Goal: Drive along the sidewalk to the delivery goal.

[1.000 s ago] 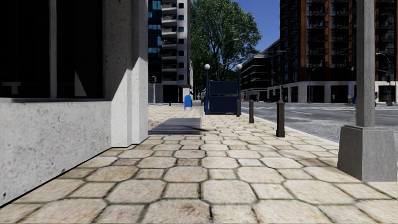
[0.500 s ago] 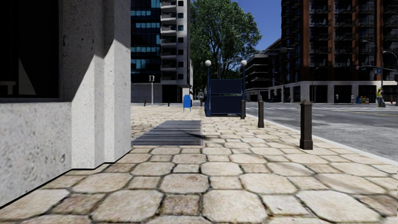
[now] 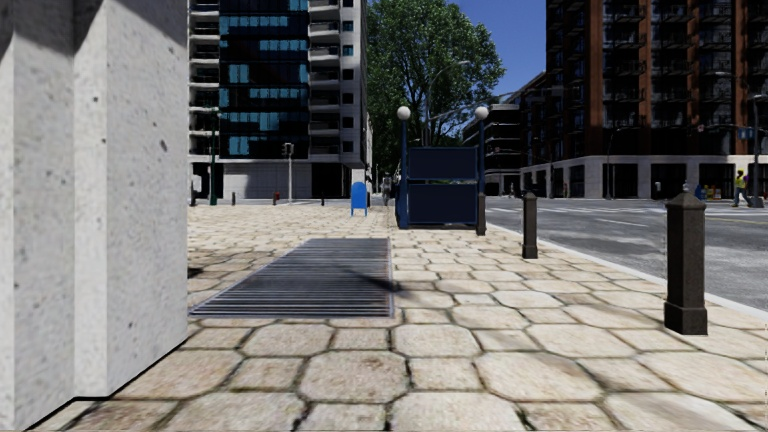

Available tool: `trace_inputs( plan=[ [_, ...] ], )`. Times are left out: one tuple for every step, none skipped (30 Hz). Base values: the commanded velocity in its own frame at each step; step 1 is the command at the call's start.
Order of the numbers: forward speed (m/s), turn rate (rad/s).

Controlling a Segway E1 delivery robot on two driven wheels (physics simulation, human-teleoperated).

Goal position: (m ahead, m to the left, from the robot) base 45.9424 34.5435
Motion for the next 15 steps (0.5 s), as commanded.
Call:
trace_inputs(
  plan=[
    [2.0,0.0],
    [2.0,0.0],
    [2.0,0.0],
    [2.0,0.0],
    [2.0,0.0],
    [2.0,0.0],
    [2.0,0.0],
    [2.0,0.0],
    [2.0,0.0],
    [2.0,0.0],
    [2.0,0.0],
    [2.0,0.0],
    [2.0,0.0],
    [2.0,0.0],
    [2.0,0.0]
  ],
)
